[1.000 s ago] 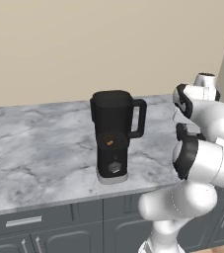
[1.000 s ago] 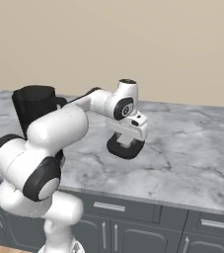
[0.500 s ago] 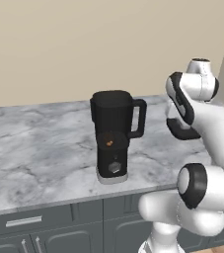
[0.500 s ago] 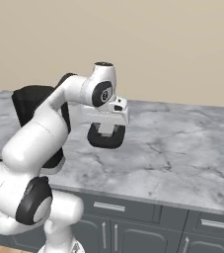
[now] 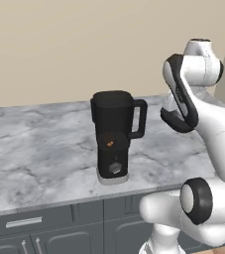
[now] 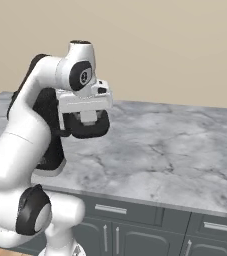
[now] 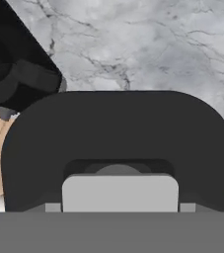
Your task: Open the blender lid, put the tangerine in the blender, close the lid, and start the blender.
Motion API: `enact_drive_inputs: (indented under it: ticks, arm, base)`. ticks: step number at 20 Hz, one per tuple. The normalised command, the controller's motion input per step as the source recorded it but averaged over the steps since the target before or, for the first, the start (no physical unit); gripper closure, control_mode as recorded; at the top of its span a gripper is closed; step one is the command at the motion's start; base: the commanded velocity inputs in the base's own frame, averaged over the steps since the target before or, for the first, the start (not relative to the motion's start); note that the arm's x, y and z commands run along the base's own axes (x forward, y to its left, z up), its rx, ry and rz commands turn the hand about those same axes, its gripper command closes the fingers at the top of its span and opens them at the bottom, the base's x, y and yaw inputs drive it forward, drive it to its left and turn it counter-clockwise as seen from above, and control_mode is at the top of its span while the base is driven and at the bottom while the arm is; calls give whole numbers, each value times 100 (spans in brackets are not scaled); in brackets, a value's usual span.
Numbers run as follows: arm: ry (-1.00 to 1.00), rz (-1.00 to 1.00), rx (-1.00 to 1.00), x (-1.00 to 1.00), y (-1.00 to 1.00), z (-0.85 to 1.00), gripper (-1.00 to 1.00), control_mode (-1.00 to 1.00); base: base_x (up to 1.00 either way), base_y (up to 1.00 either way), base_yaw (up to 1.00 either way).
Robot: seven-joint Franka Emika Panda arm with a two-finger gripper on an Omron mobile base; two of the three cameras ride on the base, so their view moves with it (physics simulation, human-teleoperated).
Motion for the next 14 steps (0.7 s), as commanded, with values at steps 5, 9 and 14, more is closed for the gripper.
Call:
enact_drive_inputs:
  ticks: [5, 9, 14]
  arm:
    - [0, 9, 0, -20, 42, 92, 100, -100]
    - [0, -2, 0, -17, 53, 52, 100, -100]
    - [0, -9, 6, -11, 64, 30, 100, -100]
  base:
    - [0, 0, 0]
    - [0, 0, 0]
    - [0, 0, 0]
